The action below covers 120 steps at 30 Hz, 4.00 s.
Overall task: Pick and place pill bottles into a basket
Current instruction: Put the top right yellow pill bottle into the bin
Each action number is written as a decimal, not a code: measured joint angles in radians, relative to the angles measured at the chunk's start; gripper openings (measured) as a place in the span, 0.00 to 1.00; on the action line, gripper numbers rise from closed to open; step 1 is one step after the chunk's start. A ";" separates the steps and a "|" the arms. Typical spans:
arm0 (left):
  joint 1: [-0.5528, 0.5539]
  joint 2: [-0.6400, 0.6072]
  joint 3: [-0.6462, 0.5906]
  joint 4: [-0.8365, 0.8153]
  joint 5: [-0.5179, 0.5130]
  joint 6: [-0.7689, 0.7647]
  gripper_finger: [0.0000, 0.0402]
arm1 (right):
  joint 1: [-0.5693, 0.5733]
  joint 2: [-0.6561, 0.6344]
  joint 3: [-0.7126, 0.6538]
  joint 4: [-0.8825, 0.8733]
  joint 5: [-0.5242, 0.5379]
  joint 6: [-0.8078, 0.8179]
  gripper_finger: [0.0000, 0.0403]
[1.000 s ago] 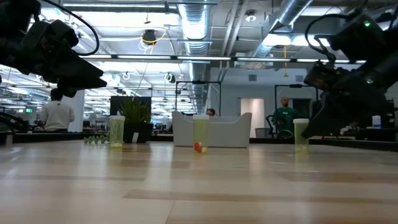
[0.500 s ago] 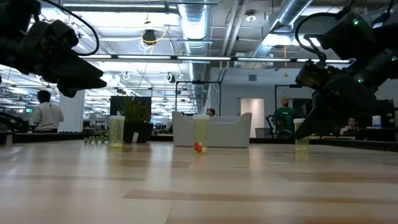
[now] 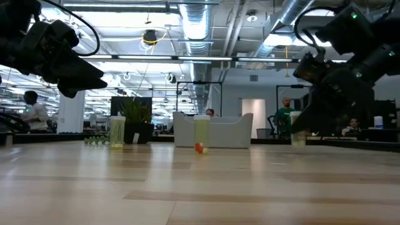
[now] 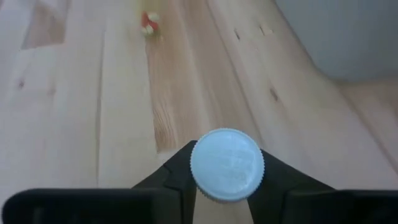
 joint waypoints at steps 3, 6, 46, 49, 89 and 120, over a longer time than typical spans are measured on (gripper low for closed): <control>0.000 0.000 0.000 0.000 0.000 0.000 0.50 | -0.024 -0.008 0.043 -0.029 -0.027 -0.051 0.27; 0.000 0.000 0.000 -0.001 0.000 0.000 0.50 | -0.060 -0.023 0.090 -0.056 -0.070 -0.109 0.26; 0.000 0.000 0.000 -0.002 -0.009 0.048 0.50 | -0.536 0.533 0.820 -0.205 -0.448 -0.244 0.26; 0.000 0.000 0.000 -0.002 -0.009 0.048 0.50 | -0.523 0.582 0.874 -0.213 -0.461 -0.245 0.26; 0.000 0.000 0.000 0.000 -0.010 0.072 0.50 | -0.566 0.667 0.951 -0.211 -0.486 -0.319 0.26; 0.000 0.000 -0.001 0.000 -0.011 0.077 0.50 | -0.490 0.667 0.950 -0.171 -0.292 -0.189 0.26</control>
